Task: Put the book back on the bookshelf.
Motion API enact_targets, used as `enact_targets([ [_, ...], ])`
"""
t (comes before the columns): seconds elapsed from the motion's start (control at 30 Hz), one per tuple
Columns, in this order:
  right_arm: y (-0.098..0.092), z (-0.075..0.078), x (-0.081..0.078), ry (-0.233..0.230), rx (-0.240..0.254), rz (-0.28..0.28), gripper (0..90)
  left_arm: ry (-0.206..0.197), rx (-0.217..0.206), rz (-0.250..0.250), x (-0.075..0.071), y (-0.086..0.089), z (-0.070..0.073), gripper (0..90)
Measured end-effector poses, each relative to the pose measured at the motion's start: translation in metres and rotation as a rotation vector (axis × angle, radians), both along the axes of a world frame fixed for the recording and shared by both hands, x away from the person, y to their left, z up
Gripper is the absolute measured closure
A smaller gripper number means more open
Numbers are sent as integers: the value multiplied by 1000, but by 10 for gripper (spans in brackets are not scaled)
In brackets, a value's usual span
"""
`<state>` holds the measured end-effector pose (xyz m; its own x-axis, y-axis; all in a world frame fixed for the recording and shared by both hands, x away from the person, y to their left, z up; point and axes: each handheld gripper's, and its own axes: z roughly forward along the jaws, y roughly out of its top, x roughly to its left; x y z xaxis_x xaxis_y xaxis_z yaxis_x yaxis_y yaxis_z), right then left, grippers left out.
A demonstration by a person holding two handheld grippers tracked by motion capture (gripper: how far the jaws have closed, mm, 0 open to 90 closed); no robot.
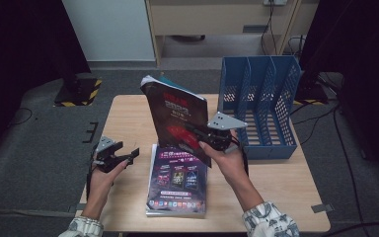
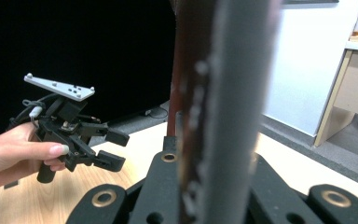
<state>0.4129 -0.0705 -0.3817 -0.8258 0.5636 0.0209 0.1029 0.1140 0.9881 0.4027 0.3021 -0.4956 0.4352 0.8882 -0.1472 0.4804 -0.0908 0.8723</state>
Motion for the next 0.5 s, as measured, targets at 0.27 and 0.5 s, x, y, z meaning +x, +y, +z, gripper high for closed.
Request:
enact_targets([
  [0.27,-11,5,2,7,37,-14,869,-3,35,2,0,-1,-1,160],
  [0.5,-19,5,6,11,45,-45,870,15,78,27,1,2,-5,139],
])
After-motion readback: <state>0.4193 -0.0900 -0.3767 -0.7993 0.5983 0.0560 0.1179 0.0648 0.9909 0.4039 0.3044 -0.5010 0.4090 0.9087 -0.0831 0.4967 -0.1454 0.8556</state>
